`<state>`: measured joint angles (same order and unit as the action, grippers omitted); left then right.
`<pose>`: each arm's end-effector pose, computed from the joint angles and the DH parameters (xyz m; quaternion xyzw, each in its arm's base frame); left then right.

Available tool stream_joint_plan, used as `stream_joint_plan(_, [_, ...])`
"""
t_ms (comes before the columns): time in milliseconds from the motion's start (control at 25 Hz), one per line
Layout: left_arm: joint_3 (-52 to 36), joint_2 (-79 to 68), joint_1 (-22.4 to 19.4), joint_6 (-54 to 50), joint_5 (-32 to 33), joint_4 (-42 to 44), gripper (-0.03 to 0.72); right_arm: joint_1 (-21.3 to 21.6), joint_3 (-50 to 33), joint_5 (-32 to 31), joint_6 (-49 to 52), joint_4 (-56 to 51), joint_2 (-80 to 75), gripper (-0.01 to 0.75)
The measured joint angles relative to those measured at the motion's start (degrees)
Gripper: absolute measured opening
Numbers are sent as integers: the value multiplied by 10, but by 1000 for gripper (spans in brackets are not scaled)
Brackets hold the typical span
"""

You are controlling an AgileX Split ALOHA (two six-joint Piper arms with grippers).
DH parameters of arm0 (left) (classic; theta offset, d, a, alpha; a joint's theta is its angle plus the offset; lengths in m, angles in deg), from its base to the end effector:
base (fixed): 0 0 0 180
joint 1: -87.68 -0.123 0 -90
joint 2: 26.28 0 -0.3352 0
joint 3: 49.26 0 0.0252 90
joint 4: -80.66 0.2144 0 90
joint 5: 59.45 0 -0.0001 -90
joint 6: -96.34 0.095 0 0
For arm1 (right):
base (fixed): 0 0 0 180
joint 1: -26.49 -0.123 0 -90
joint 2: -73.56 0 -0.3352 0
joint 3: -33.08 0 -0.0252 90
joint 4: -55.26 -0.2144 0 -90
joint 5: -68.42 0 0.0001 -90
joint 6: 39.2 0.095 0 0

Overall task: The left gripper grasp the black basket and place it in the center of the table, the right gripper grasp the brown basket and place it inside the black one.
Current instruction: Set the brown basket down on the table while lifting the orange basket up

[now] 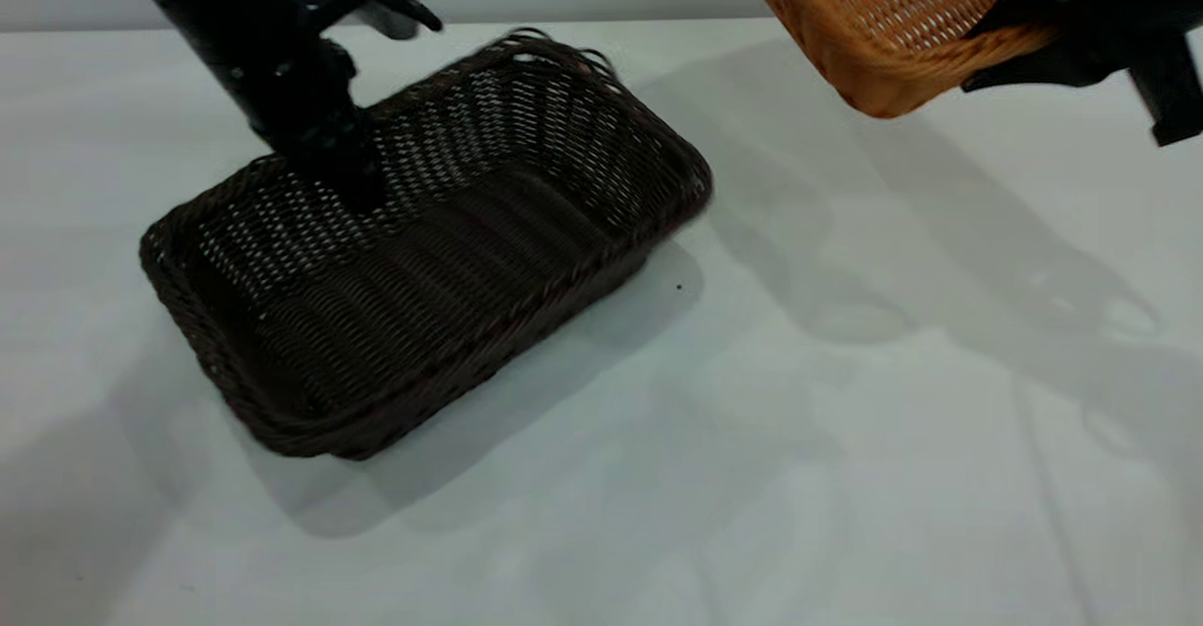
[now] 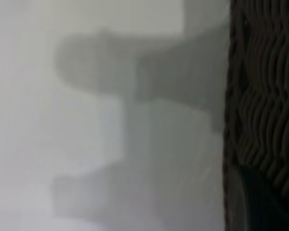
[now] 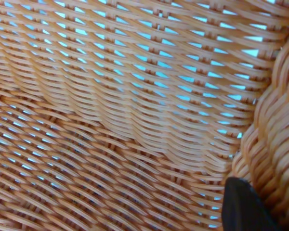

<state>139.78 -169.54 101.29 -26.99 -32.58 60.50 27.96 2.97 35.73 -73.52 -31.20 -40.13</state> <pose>0.4556 -0.1256 0.1040 0.4437 0.8754 -0.0371 0.1885 0.3275 0.0429 0.2055 0.3359 0.8583 0.3618 0.1403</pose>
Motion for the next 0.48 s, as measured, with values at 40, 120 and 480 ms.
stream_joint_plan(40, [0, 0, 8, 42, -8, -3, 78, 20, 0, -43, 4, 28, 0, 103])
stream_joint_plan(120, [0, 0, 30, 121, -29, -7, 78, 54, 4, -115, 12, 82, 0, 102])
stream_joint_plan(480, [0, -14, 125, 307, -108, -4, 78, 107, 97, -300, 39, 178, 0, 103])
